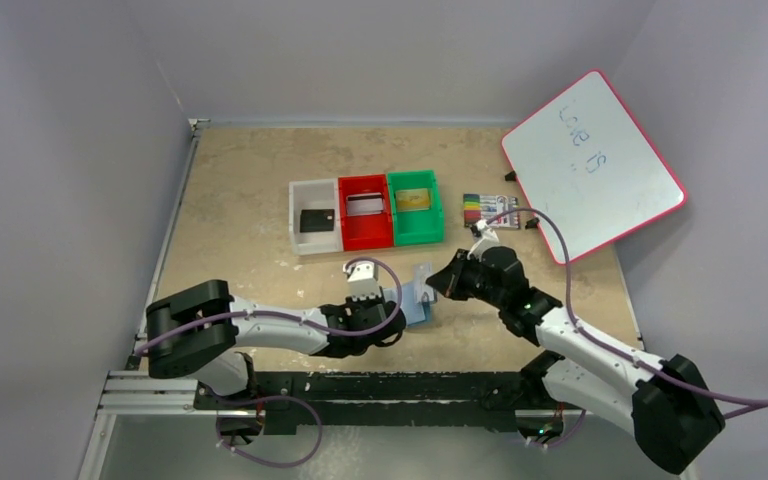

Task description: Take the credit cards out of the card holder

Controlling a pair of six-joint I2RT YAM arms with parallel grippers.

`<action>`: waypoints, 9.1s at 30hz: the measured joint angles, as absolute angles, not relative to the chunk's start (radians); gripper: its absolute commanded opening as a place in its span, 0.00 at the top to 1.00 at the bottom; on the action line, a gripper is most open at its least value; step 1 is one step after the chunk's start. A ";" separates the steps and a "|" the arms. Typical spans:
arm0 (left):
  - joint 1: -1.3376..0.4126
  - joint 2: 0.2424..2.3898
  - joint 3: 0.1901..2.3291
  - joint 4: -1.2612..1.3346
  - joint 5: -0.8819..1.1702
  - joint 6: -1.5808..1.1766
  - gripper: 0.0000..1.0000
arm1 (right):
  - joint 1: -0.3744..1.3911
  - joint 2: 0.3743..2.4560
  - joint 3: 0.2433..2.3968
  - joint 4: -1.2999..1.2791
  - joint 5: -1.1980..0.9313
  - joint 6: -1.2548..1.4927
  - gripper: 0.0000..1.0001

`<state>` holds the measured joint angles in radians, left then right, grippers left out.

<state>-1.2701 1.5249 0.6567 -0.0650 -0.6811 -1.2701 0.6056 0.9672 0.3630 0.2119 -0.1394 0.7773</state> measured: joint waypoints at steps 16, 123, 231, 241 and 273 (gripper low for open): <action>-1.270 1.442 0.716 -0.136 -0.677 -1.180 0.81 | 0.606 0.896 0.479 0.178 -0.070 0.557 1.00; -0.371 0.826 0.823 -0.749 -0.710 -0.712 0.15 | 0.772 2.174 1.534 0.187 0.151 -0.992 0.85; -0.371 0.849 0.822 -0.748 -0.676 -0.691 0.11 | 0.723 2.210 1.505 0.294 0.004 -0.844 0.57; -0.371 0.849 0.822 -0.748 -0.676 -0.691 0.11 | 0.722 2.133 1.406 0.295 -0.048 -0.781 0.57; -0.371 0.849 0.822 -0.747 -0.677 -0.691 0.11 | 0.721 1.907 1.239 0.256 -0.148 -0.569 0.62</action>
<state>-0.3714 0.8490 0.8223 -0.7471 -0.6765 -0.6910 0.7212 1.9068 1.2392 0.2558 -0.1478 -0.5694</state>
